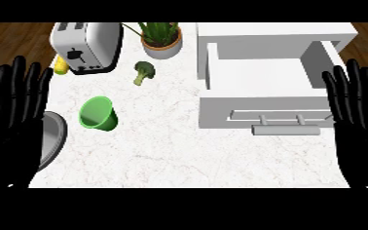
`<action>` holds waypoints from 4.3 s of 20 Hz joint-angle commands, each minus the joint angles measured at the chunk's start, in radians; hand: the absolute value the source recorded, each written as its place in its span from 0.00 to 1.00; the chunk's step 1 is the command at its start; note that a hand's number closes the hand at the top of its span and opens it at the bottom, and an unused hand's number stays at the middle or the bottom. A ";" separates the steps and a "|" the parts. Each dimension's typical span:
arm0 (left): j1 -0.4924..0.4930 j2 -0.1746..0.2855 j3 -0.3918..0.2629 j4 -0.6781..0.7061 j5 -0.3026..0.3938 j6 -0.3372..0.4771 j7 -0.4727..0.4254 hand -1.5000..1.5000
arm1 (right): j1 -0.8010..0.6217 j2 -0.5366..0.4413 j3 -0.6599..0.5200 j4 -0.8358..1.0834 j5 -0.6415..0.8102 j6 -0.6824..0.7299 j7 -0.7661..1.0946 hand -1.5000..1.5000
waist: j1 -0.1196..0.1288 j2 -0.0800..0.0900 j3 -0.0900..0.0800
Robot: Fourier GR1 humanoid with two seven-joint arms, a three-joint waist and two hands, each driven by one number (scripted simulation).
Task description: Pick up the cup, place it into the drawer and close the drawer
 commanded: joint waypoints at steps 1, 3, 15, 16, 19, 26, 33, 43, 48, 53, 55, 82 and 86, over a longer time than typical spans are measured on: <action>-0.042 0.049 0.056 -0.006 0.027 -0.028 0.010 0.00 | 0.039 -0.011 0.004 -0.058 -0.005 0.022 -0.022 0.00 | -0.006 0.057 -0.026; -0.068 0.090 0.123 0.095 0.113 -0.097 -0.040 0.00 | -0.027 0.009 0.029 0.003 0.042 -0.005 -0.022 0.00 | -0.002 0.061 -0.026; -0.131 0.135 0.315 0.471 0.375 -0.177 0.027 0.00 | -0.114 -0.068 -0.018 0.127 -0.083 0.121 0.113 0.00 | -0.002 0.061 -0.026; -0.160 0.140 0.301 0.524 0.354 -0.181 0.018 0.00 | -0.103 -0.059 0.002 0.140 -0.065 0.126 0.091 0.00 | -0.004 0.061 -0.026; -0.134 0.147 0.308 0.601 0.319 -0.204 -0.036 0.00 | -0.168 -0.062 -0.028 0.127 -0.081 0.106 0.156 0.00 | -0.002 0.061 -0.026; -0.185 0.145 0.310 0.874 0.236 -0.222 -0.213 0.00 | -0.222 -0.094 -0.088 0.194 -0.115 0.153 0.100 0.00 | -0.005 0.061 -0.026; -0.241 0.170 0.314 1.154 0.151 -0.208 -0.371 0.00 | -0.221 -0.064 -0.049 0.198 -0.050 0.120 0.104 0.00 | -0.006 0.061 -0.026; -0.375 0.227 0.353 1.671 0.087 -0.261 -0.705 0.00 | -0.231 -0.097 -0.116 0.251 -0.091 0.167 0.057 0.00 | -0.017 0.065 -0.028; -0.444 0.288 0.369 1.855 0.061 -0.289 -0.811 0.00 | -0.287 -0.109 -0.116 0.243 -0.092 0.161 0.115 0.00 | -0.021 0.067 -0.029; -0.477 0.269 0.389 1.918 0.064 -0.249 -0.880 0.00 | -0.298 -0.080 -0.083 0.199 -0.095 0.141 0.157 0.00 | -0.027 0.070 -0.030; -0.433 0.260 0.379 1.929 0.052 -0.281 -0.946 0.00 | -0.243 -0.088 -0.105 0.215 -0.103 0.174 0.078 0.00 | -0.029 0.071 -0.030; -0.526 0.170 0.364 1.877 0.017 -0.225 -1.087 1.00 | -0.365 -0.131 -0.130 0.260 -0.102 0.162 0.172 0.00 | -0.032 0.076 -0.032; -0.518 0.176 0.383 1.858 0.008 -0.038 -1.145 1.00 | -0.348 -0.128 -0.134 0.257 -0.118 0.176 0.155 0.00 | -0.041 0.077 -0.032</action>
